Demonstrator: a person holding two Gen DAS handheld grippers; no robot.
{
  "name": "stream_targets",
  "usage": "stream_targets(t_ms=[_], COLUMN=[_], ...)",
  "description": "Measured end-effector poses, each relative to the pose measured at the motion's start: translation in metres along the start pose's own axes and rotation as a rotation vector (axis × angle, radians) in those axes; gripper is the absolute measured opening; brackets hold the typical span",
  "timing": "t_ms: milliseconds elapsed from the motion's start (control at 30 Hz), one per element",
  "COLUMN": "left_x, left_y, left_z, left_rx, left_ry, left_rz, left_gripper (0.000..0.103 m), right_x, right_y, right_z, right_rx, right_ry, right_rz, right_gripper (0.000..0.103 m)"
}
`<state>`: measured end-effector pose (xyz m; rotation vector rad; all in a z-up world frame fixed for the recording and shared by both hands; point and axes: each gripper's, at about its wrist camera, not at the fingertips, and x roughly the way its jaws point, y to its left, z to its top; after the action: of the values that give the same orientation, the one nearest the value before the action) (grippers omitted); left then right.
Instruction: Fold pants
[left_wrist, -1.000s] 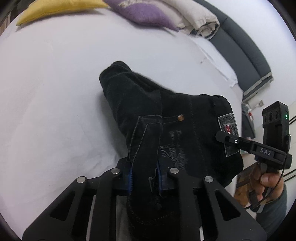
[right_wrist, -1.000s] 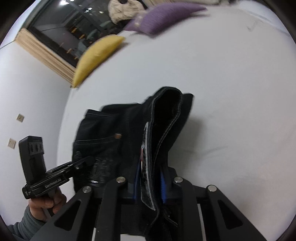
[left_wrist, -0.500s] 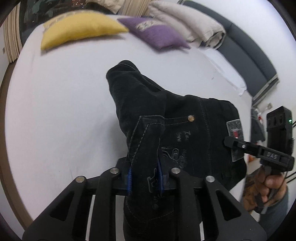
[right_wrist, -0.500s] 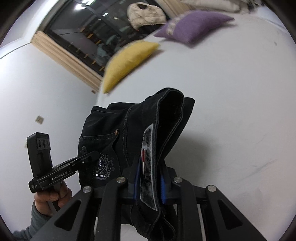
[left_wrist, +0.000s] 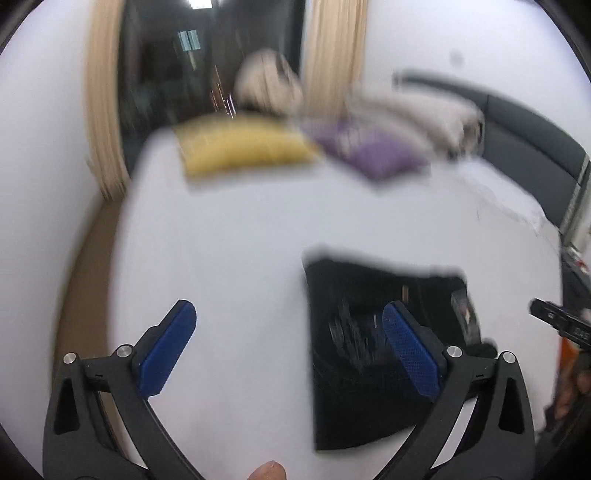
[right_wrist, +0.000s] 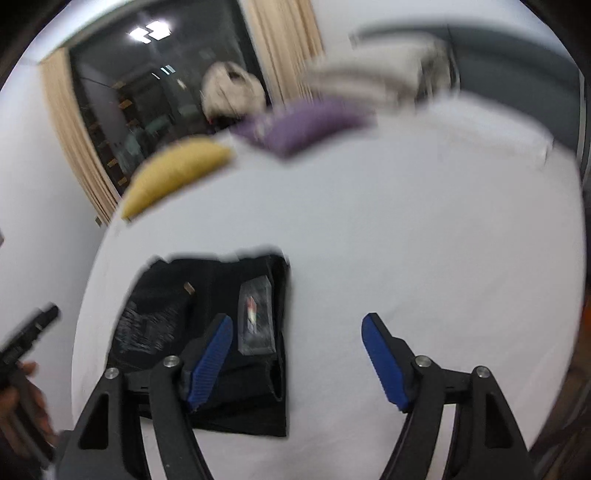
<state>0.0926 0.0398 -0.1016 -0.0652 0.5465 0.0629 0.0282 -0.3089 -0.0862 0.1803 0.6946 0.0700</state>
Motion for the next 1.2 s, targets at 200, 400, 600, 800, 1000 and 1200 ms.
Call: stream_targets(t_ms=[200, 400, 600, 800, 1000, 1200], left_x=[-0.156, -0.217, -0.226, -0.190, -0.152, -0.109], left_y=[-0.019, -0.032, -0.034, -0.036, -0.053, -0.056], left_z=[0.023, 0.054, 0.054, 0.021, -0.016, -0.031], left_rx=[0.064, 0.096, 0.027, -0.026, -0.023, -0.019], left_ry=[-0.456, -0.386, -0.193, 0.066, 0.247, 0.292], left_rz=[0.268, 0.150, 0.040, 0.079, 0.055, 0.051], left_gripper=[0.103, 0.103, 0.103, 0.103, 0.103, 0.103], right_x=[-0.111, -0.200, -0.238, -0.228, -0.168, -0.126], right_y=[0.040, 0.061, 0.068, 0.063, 0.057, 0.061], right_z=[0.026, 0.048, 0.047, 0.044, 0.026, 0.006], right_rx=[-0.155, -0.160, -0.177, -0.109, -0.053, -0.059], right_ry=[-0.472, -0.666, -0.696, -0.535, -0.233, -0.068], right_rz=[-0.081, -0.086, -0.069, -0.077, -0.082, -0.076], right_gripper=[0.103, 0.103, 0.103, 0.103, 0.103, 0.103])
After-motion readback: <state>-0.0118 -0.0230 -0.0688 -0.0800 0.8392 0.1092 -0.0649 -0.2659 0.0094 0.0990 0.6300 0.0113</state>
